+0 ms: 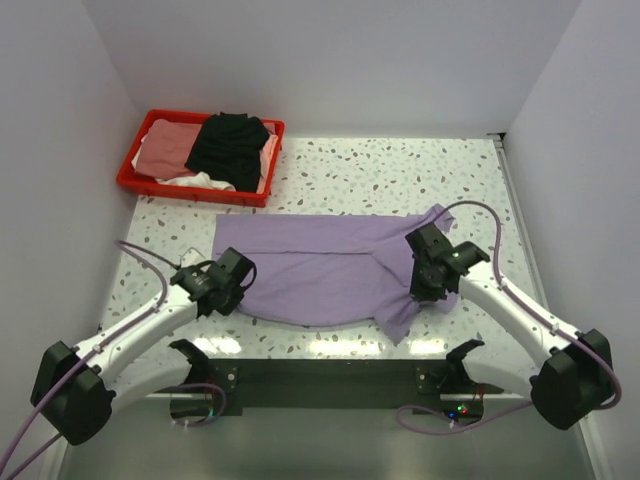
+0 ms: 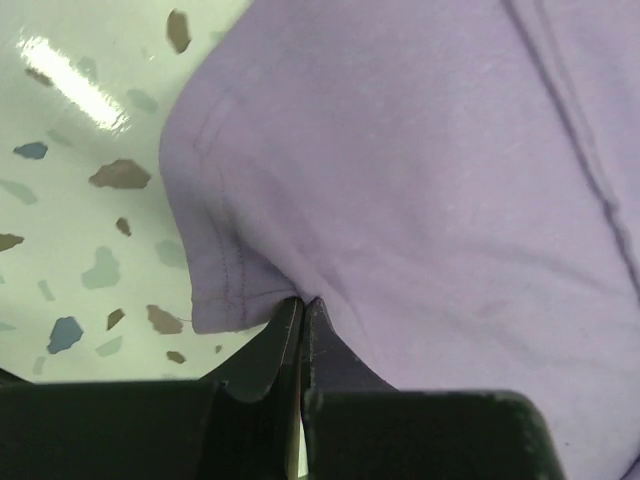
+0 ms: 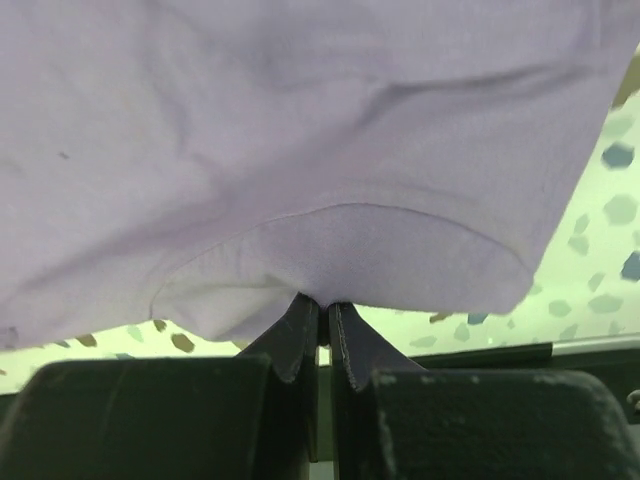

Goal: Fold and stack the t-shirts
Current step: Fold the tshirt

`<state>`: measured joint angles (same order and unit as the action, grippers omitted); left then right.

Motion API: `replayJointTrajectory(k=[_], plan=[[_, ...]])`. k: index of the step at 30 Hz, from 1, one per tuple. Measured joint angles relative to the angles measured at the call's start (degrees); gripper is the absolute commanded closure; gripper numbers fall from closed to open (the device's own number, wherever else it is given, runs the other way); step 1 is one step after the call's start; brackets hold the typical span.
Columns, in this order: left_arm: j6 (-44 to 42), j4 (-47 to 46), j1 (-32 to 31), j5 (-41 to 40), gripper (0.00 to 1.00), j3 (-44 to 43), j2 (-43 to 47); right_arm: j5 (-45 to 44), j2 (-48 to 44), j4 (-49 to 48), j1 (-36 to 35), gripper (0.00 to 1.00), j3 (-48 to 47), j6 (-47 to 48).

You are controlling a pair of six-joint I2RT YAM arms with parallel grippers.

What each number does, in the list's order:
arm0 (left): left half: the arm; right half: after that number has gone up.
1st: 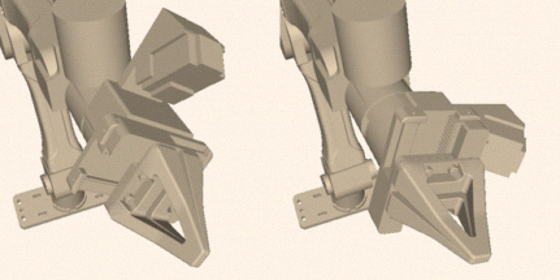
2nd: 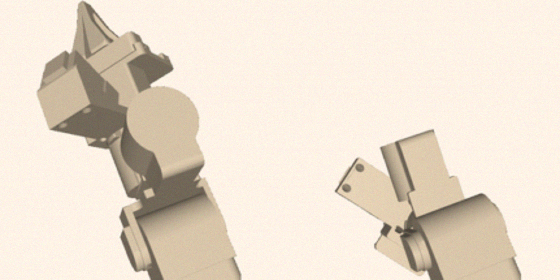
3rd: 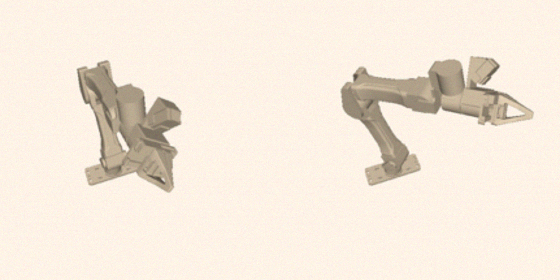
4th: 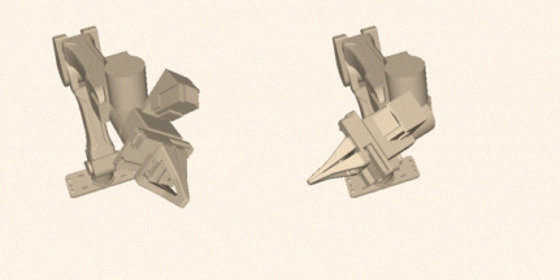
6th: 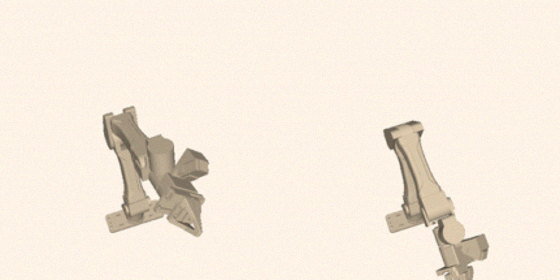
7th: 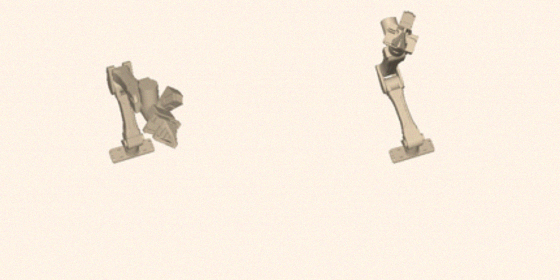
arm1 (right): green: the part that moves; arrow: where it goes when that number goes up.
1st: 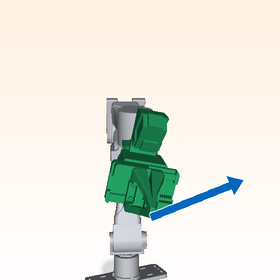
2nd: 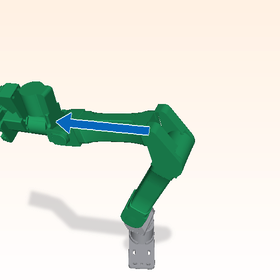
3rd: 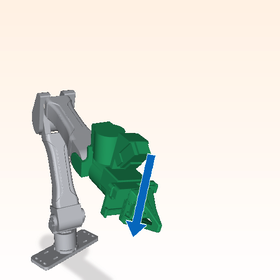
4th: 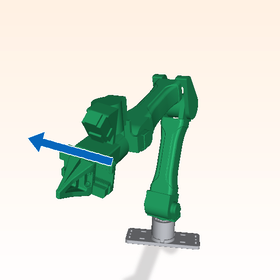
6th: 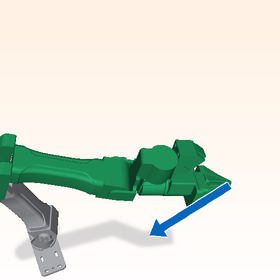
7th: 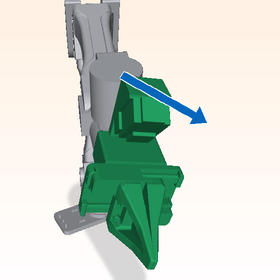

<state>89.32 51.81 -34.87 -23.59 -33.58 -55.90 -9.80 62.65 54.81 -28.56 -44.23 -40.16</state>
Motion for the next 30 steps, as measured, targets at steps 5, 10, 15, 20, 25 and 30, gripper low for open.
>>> replayJointTrajectory(k=[5,10,15,20,25,30], plan=[[-3.4,-2.8,1.6,-2.8,1.00,-4.3,-4.4,-2.0,5.3,-2.4,1.0,0.98,-6.7,3.2],[-9.4,-8.4,6.3,-2.8,1.00,-7.1,-10.9,-2.3,11.3,-6.6,4.1,0.99,-11.2,5.7],[-13.8,-12.0,8.7,-2.8,1.00,-11.5,-16.7,-0.9,15.3,-10.3,8.4,0.99,-13.7,7.6],[-16.9,-14.4,11.4,-2.8,0.93,-13.6,-19.7,0.7,19.2,-12.0,11.3,0.91,-16.1,9.8],[-19.2,-15.3,13.2,-3.3,0.69,-14.4,-22.1,1.5,25.6,-13.1,11.5,0.80,-19.5,11.8],[-21.6,-16.9,17.6,-4.6,0.33,-17.0,-26.5,0.1,34.1,-13.7,12.6,0.47,-25.7,13.7]])
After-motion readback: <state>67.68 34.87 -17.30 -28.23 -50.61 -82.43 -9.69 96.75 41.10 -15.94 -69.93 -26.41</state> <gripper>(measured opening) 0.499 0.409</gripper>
